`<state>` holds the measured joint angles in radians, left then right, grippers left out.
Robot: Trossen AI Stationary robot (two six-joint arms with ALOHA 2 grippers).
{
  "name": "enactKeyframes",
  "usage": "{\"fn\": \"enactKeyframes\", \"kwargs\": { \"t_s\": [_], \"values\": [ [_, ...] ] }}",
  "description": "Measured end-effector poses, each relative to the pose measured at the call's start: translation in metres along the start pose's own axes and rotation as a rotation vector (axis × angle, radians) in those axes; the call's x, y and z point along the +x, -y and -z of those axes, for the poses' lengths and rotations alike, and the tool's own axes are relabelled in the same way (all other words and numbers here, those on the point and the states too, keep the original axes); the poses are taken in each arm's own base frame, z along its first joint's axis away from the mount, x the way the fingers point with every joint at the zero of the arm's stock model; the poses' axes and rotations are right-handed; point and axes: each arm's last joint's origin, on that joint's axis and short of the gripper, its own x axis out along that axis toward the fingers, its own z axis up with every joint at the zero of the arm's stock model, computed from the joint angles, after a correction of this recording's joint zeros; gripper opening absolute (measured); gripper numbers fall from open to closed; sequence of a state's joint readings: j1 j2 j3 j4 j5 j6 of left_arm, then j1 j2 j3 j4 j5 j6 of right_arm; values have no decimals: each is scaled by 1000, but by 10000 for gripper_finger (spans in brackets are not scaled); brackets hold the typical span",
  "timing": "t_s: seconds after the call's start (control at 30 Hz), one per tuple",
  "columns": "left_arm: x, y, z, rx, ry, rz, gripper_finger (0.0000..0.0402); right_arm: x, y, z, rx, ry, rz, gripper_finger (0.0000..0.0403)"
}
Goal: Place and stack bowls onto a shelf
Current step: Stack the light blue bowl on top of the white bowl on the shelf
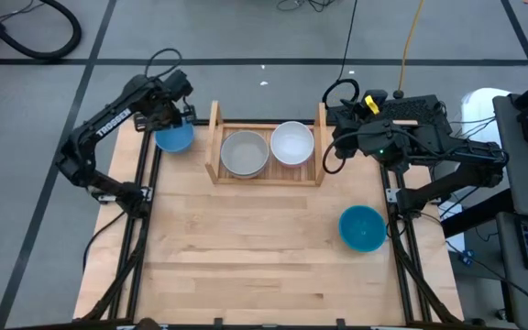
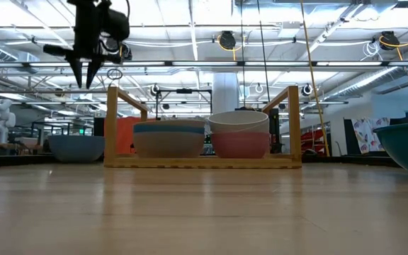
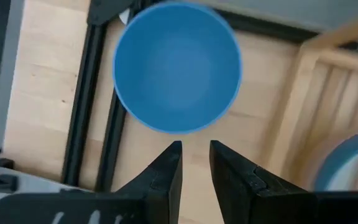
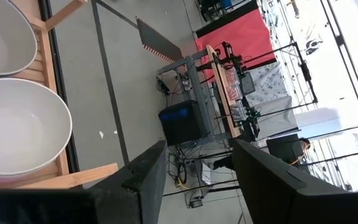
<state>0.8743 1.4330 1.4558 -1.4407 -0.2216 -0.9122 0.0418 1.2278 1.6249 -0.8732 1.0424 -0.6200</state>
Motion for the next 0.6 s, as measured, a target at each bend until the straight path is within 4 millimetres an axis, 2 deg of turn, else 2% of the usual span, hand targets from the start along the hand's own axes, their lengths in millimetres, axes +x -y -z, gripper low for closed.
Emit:
{"fn": "enactKeyframes", "kwargs": {
  "t_s": [0.17, 0.33, 0.6],
  "values": [
    [31, 5, 1, 183, -51, 5, 88, 0, 0, 0, -29, 0, 0, 176],
    [56, 8, 6, 270, -68, 44, 88, 0, 0, 0, -67, 0, 0, 176],
    [76, 5, 15, 441, -104, 19, 88, 0, 0, 0, -76, 0, 0, 176]
  ]
}}
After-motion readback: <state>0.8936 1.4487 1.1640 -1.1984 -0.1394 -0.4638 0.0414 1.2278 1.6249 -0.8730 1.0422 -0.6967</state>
